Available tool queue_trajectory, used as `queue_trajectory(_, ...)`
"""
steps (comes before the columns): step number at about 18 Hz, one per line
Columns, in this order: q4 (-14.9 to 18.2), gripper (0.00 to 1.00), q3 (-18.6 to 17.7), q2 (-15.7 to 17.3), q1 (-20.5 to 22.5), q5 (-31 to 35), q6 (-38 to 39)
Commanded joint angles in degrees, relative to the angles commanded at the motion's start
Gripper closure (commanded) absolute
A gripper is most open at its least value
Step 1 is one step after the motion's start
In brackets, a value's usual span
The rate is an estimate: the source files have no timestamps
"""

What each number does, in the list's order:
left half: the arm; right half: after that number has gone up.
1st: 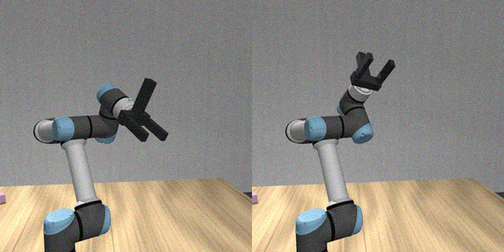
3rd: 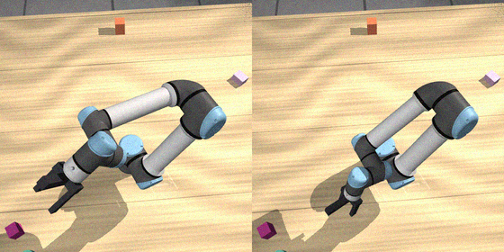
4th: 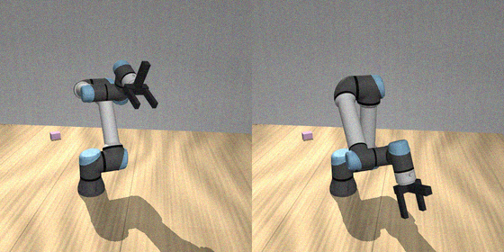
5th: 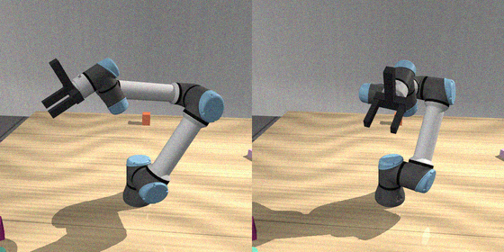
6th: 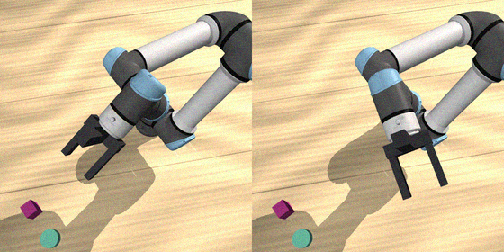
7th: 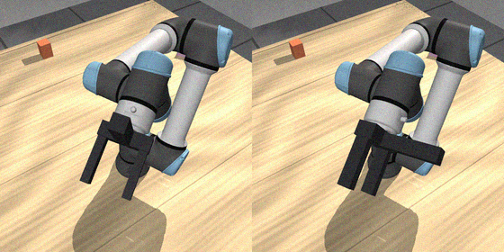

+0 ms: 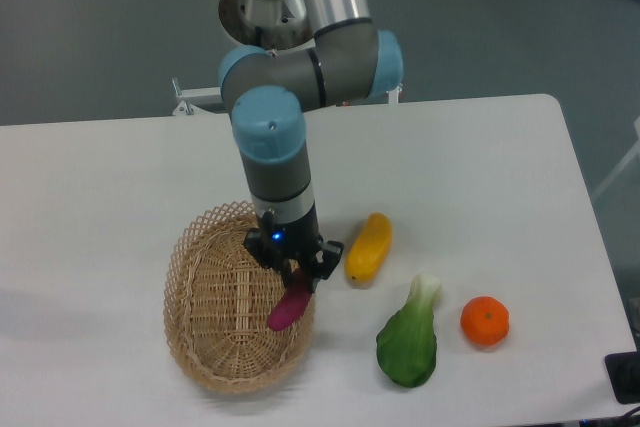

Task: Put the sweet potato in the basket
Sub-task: 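Move the held sweet potato over the wicker basket and lower it, then lower the sweet potato into the basket and open the gripper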

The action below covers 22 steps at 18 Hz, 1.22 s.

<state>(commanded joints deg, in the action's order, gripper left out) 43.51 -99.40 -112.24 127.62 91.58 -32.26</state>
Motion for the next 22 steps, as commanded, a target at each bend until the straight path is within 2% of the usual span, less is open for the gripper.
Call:
queue_trajectory(4, 0.1, 0.63, 0.2, -2.1, -1.6, 0.0, -0.8)
queue_trajectory(8, 0.4, 0.63, -0.8, -2.2, -3.1, 0.0, -7.7)
queue_trajectory(13, 0.5, 0.62, -3.1, -2.2, -5.4, 0.1, -7.7)
queue_trajectory(17, 0.5, 0.59, -3.3, -2.6, -6.1, 0.9, -7.4)
queue_trajectory(18, 0.5, 0.55, -3.3, -2.6, -6.2, 1.1, -7.4)
queue_trajectory(19, 0.4, 0.43, -3.3, -2.6, -6.2, 1.2, -7.5)
queue_trajectory(21, 0.4, 0.05, -3.1, -2.3, -6.2, 1.9, -7.4)
queue_trajectory(22, 0.4, 0.0, -3.1, -2.1, -6.2, 2.4, -7.3)
